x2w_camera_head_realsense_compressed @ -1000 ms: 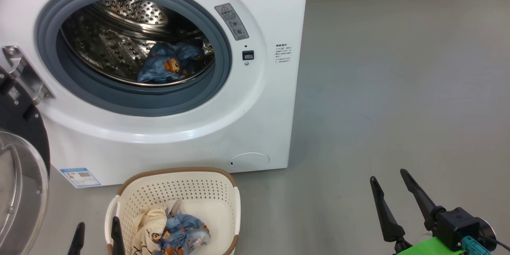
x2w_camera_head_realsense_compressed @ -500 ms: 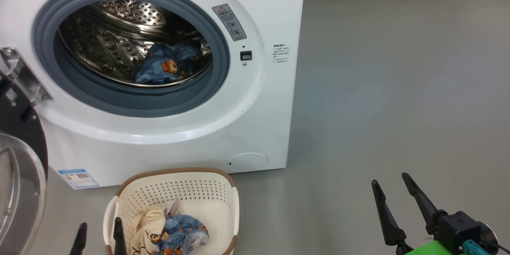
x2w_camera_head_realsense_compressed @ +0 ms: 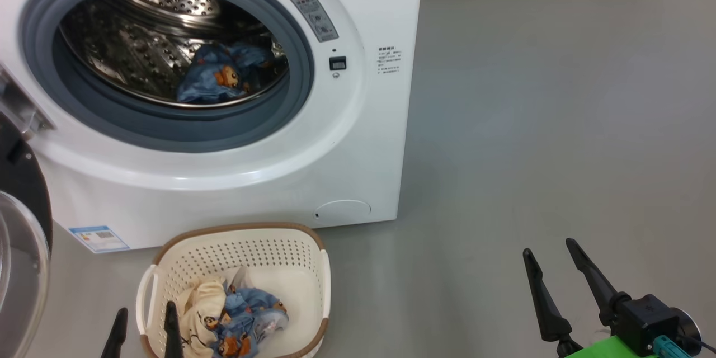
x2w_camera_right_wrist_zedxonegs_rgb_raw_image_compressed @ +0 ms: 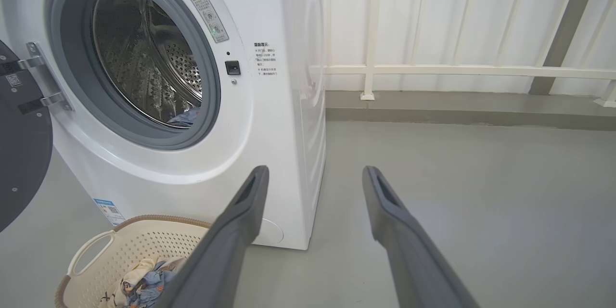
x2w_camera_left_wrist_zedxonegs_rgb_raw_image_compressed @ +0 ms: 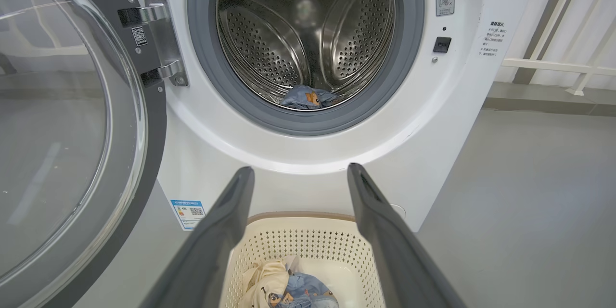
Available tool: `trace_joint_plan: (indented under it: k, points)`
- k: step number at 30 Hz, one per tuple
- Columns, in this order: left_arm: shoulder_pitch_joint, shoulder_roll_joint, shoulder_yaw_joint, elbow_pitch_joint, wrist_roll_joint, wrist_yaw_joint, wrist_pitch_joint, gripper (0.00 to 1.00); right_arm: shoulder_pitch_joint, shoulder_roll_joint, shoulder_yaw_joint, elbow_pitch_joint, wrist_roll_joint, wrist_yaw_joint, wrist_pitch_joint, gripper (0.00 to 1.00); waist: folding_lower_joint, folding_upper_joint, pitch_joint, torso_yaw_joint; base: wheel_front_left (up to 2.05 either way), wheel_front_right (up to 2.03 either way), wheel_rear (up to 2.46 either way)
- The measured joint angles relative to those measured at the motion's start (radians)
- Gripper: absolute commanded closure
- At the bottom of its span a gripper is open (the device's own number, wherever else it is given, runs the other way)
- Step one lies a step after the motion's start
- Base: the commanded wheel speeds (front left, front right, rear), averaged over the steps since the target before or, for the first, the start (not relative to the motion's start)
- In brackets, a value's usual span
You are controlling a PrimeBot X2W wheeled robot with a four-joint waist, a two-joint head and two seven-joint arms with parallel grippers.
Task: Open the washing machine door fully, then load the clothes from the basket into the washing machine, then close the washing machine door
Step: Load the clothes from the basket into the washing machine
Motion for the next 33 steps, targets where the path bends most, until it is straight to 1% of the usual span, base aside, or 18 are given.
trace_joint_plan:
  k: [5,11,17,21,22,26,29,33]
  points:
    - [-0.046,0.002,-0.010,0.029,-0.001,-0.018,0.002,0.00,-0.006,0.000,-0.002,-0.007,0.001,0.000,-0.004,0.00,0.0000,0.0000,0.038,-0.006,0.00,0.00,0.00]
    - [-0.160,0.008,-0.028,0.113,-0.011,-0.070,0.019,0.00,-0.048,0.000,-0.003,-0.020,0.004,0.000,-0.014,0.00,0.0000,0.0000,0.110,-0.014,0.00,0.00,0.00]
    - [-0.324,0.009,-0.040,0.277,-0.036,-0.116,0.050,0.00,-0.106,0.000,0.001,-0.026,0.015,0.000,-0.028,0.00,0.0000,0.0000,0.204,-0.028,0.00,0.00,0.00]
    - [-0.449,0.018,-0.057,0.413,-0.043,-0.166,0.079,0.00,-0.150,0.000,0.011,-0.027,0.029,0.000,-0.041,0.00,0.0000,0.0000,0.273,-0.042,0.00,0.00,0.00]
    - [-0.449,0.018,-0.057,0.413,-0.043,-0.166,0.079,0.00,-0.150,0.000,0.011,-0.027,0.029,0.000,-0.041,0.00,0.0000,0.0000,0.273,-0.042,0.00,0.00,0.00]
    - [-0.589,0.037,-0.063,0.551,-0.045,-0.210,0.116,0.00,-0.203,-0.001,0.022,-0.026,0.031,0.000,-0.050,0.00,0.0000,0.0001,0.346,-0.062,0.00,0.00,0.00]
    - [-0.679,0.051,-0.066,0.650,-0.045,-0.227,0.146,0.00,-0.245,-0.001,0.030,-0.021,0.060,0.000,-0.058,0.00,0.0000,0.0000,0.402,-0.079,0.00,0.00,0.00]
    - [-0.782,0.067,-0.071,0.769,-0.044,-0.238,0.182,0.00,-0.289,-0.001,0.044,-0.017,0.092,0.000,-0.059,0.00,0.0000,0.0000,0.477,-0.105,0.00,0.00,0.00]
